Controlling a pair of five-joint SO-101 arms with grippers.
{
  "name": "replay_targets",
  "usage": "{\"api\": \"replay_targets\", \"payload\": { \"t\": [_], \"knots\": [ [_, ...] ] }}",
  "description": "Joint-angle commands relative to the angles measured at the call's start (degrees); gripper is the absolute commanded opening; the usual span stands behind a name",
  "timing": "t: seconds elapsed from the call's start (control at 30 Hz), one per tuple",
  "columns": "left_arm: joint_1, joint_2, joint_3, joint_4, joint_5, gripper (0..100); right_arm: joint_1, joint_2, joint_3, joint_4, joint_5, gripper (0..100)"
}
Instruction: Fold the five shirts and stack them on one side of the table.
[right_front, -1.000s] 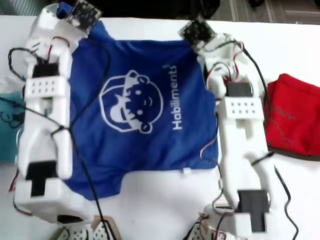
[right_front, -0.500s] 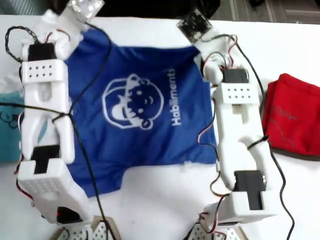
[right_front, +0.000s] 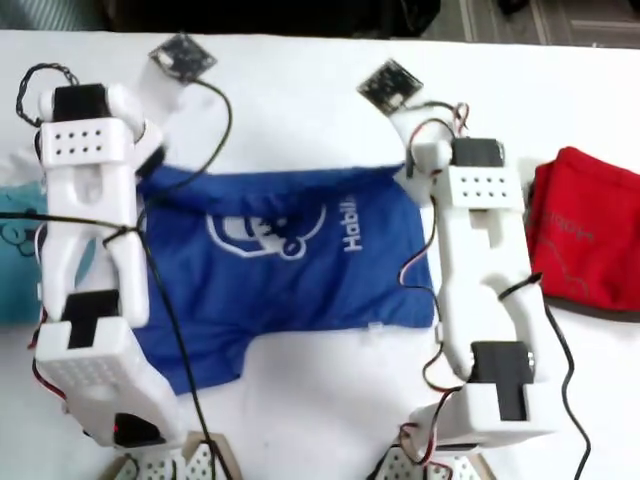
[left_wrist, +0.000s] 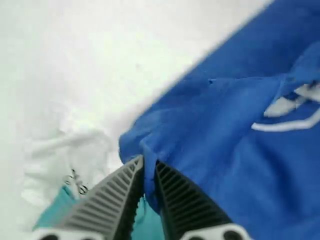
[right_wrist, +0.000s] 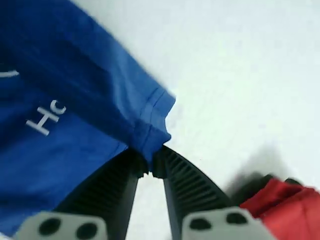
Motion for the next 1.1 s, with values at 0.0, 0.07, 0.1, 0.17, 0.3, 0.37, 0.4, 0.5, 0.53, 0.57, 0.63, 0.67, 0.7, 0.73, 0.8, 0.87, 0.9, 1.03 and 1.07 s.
{"api": "replay_targets", "payload": {
  "t": [0.0,0.07,0.1,0.17,0.3,0.37,0.4,0.5,0.53,0.57,0.63,0.67,0.7,0.73,0.8,0.87,0.9,1.03,1.07],
  "knots": [
    [-0.3,-0.7,-1.7,7.2,-2.2,2,1.8,-0.4,2.5,2.3,0.2,1.8],
    [-0.8,-0.6,-1.7,9.8,-2.2,2,2.4,-0.8,5.8,2.4,0.3,1.8],
    [-1.5,-0.4,-1.6,10.5,-2.1,2,2.5,-0.8,7.0,2.4,0.6,1.8],
    [-2.6,-0.7,0.1,10.7,-2.1,2,2.4,-0.8,9.1,3.8,3.1,1.8],
    [-3.1,-2.4,8.9,10.6,-2.3,2,2.6,-0.8,11.0,5.8,4.6,1.8],
    [-3.1,-4.8,14.1,10.5,-2.4,2,3.6,-0.8,11.0,6.5,4.7,1.8],
    [-2.9,-6.2,16.4,10.5,-2.4,2,3.9,-0.8,11.0,6.5,4.7,1.8],
    [-2.8,-11.2,22.8,9.3,-2.4,2,4.1,-0.8,11.2,8.0,6.7,1.8],
    [-2.8,-12.9,24.8,8.4,-2.4,2,4.0,-0.8,11.2,8.9,7.4,1.8],
    [-2.9,-14.3,26.6,7.8,-2.4,2,4.0,-0.8,11.2,9.5,7.9,1.8],
    [-2.9,-16.7,30.0,7.1,-2.4,2,4.0,-0.8,11.2,10.6,8.8,1.8],
    [-2.9,-17.6,31.5,7.1,-2.4,2,4.1,-0.8,11.2,11.3,9.5,1.8],
    [-2.9,-18.4,32.8,7.1,-2.4,2,4.2,-0.8,11.2,12.3,10.2,1.8],
    [-3.0,-19.1,33.9,7.1,-2.5,2,4.4,-0.8,11.2,13.4,10.8,1.8],
    [-3.6,-20.3,36.0,7.2,-4.0,2,4.6,-0.9,11.2,15.5,11.9,1.8],
    [-4.7,-21.6,37.9,7.3,-4.7,2,4.7,-0.9,11.2,17.6,12.7,1.8],
    [-4.9,-22.4,38.9,7.2,-4.7,2,4.7,-0.9,11.2,18.7,13.1,1.8],
    [-5.5,-25.7,42.9,7.6,-6.9,2,4.7,-0.9,11.2,21.5,14.1,1.8],
    [-5.6,-26.7,43.8,7.6,-7.2,2,4.7,-0.9,11.2,21.9,14.2,1.8]
  ]
}}
